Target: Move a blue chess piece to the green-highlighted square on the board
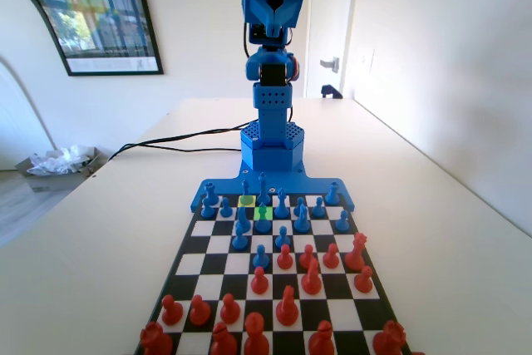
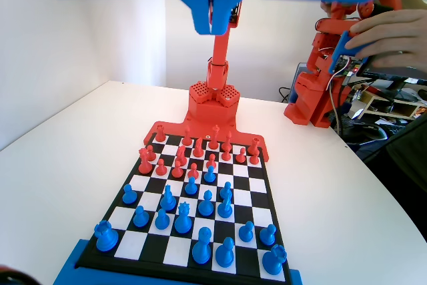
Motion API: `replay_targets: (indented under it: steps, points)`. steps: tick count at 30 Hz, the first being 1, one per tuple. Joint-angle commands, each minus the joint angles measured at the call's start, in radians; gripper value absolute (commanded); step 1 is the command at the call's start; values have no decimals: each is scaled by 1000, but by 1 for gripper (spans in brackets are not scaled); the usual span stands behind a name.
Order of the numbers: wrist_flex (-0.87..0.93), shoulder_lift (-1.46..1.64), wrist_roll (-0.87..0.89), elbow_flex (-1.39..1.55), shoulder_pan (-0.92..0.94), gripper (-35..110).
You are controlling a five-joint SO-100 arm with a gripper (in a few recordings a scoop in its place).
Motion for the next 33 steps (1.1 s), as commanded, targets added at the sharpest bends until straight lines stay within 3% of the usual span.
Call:
replay_targets:
  steps: [1,10,24,33]
  points:
    - [-15,3,-3,8,-6,1]
    - [18,-63,11,-51,-2,1]
    - [233,-566,-86,-397,91,1]
    - [187,-769,-186,-370,224,1]
